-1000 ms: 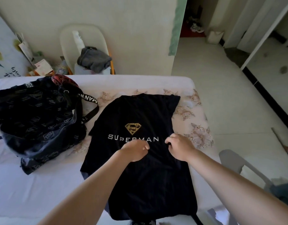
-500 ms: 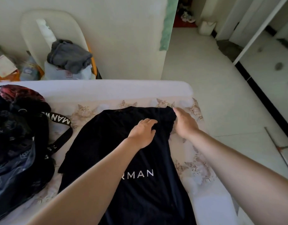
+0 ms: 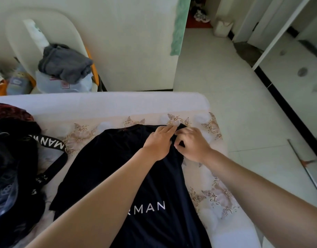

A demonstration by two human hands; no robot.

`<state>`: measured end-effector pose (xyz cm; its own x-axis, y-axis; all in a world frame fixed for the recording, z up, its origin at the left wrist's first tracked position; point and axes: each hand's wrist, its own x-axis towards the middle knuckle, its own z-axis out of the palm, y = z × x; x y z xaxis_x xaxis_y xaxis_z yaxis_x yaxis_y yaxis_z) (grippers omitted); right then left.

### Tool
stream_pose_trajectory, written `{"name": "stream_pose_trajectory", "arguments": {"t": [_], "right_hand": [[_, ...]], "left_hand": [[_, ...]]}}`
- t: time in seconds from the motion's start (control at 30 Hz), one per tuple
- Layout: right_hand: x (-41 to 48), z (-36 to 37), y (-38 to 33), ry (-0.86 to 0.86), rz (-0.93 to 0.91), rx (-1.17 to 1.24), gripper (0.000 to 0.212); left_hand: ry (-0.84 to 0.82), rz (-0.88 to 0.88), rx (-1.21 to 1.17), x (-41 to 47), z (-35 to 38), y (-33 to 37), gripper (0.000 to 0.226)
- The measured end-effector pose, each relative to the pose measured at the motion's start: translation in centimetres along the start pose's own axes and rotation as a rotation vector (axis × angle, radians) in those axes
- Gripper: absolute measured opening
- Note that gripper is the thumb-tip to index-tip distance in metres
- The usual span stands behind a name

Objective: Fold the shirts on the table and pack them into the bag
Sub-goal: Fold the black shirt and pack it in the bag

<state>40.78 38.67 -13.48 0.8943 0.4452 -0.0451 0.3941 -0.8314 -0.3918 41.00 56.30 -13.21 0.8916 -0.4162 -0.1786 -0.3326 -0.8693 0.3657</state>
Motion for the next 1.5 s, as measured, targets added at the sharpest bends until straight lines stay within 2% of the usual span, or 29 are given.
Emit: {"name": "stream_pose_trajectory", "arguments": {"t": [0.1,0.13,0.17,0.23,0.3,0.4,0.47,0.57,0.67,0.73,0.77,0.83,0.87,0.97,1.03,1.1,1.17,1.2,1.23,1.37,1.43,1.5], "right_hand": [[-1.7,0.3,-0.8,-0.194,0.140,0.063,0.030],[-2.1,0.7,-0.7,-0.232,0.181,0.058,0.036],[-2.4,1.1,-0.7,-0.212,0.192,0.088,0.037],[-2.2,1.5,-0.7,-0.042,0.198,0.154,0.036],[-1.0,1.5,-0.3,0.068,0.219,0.060,0.044],[0.5,0.9,0.3,-0.075,0.273,-0.281,0.057],[1.0,0.4,0.3,-0.136,0.294,-0.353,0.043],[1.1,0.2,-0.1,0.007,0.163,-0.306,0.016],[0.8,-0.2,-0.6,0.141,0.017,-0.161,0.013],[0.4,-1.5,-1.3,0.180,-0.020,-0.065,0.014],[0.2,-2.2,-1.5,0.180,-0.022,-0.010,0.013],[-0.4,-3.5,-1.7,0.126,0.023,0.120,0.008],[-0.7,-4.0,-1.8,0.056,0.068,0.141,0.019],[-1.2,-5.0,-2.6,-0.113,0.162,0.185,0.027],[-1.7,-6.4,-3.6,-0.108,0.270,0.542,0.031],[-2.2,-7.7,-4.0,-0.089,0.353,0.858,0.018],[-2.8,-8.7,-3.7,-0.024,0.406,0.933,0.009],[-3.1,-9.0,-3.4,0.049,0.447,0.878,0.003],[-3.3,-9.1,-2.6,0.128,0.503,0.788,0.009],[-4.8,-8.7,1.2,0.359,0.841,0.457,0.017],[-6.0,-7.8,2.2,0.377,0.973,0.355,0.034],[-6.7,-6.2,2.0,0.307,0.887,0.179,0.044]], "left_hand": [[-0.254,-0.077,0.207,-0.4,0.9,-0.9,0.069],[-0.287,-0.085,0.244,-0.7,1.3,-1.3,0.069],[-0.266,-0.083,0.260,-1.2,1.7,-1.6,0.068],[-0.162,-0.070,0.243,-2.1,2.1,-1.9,0.065],[-0.100,-0.062,0.191,-2.8,2.5,-2.3,0.062],[-0.092,-0.074,0.134,-3.5,2.6,-2.7,0.062],[-0.102,-0.092,0.101,-3.5,2.3,-2.7,0.065],[0.030,-0.078,0.036,-3.2,1.6,-1.8,0.069],[0.183,0.023,-0.111,-2.1,0.2,-0.8,0.065],[0.210,0.044,-0.218,-1.5,-1.2,-0.5,0.051],[0.236,0.055,-0.200,-1.4,-1.9,-0.4,0.041],[0.273,0.048,-0.150,-1.7,-2.9,-0.6,0.031],[0.274,0.031,-0.172,-2.1,-3.4,-0.8,0.030],[0.293,-0.010,-0.338,-3.4,-5.2,-1.1,0.025],[0.366,-0.064,-0.427,-3.9,-6.4,-0.7,0.022],[0.436,-0.159,-0.545,-3.8,-7.4,0.1,0.021],[0.488,-0.209,-0.656,-3.5,-7.7,1.0,0.021],[0.491,-0.213,-0.678,-3.2,-7.6,1.5,0.021],[0.467,-0.204,-0.679,-3.0,-7.3,2.0,0.023],[0.204,-0.156,-0.548,-3.1,-4.1,3.8,0.055],[0.120,-0.166,-0.286,-4.1,-1.6,3.9,0.055],[0.005,-0.204,0.002,-5.2,0.9,3.5,0.056]]}}
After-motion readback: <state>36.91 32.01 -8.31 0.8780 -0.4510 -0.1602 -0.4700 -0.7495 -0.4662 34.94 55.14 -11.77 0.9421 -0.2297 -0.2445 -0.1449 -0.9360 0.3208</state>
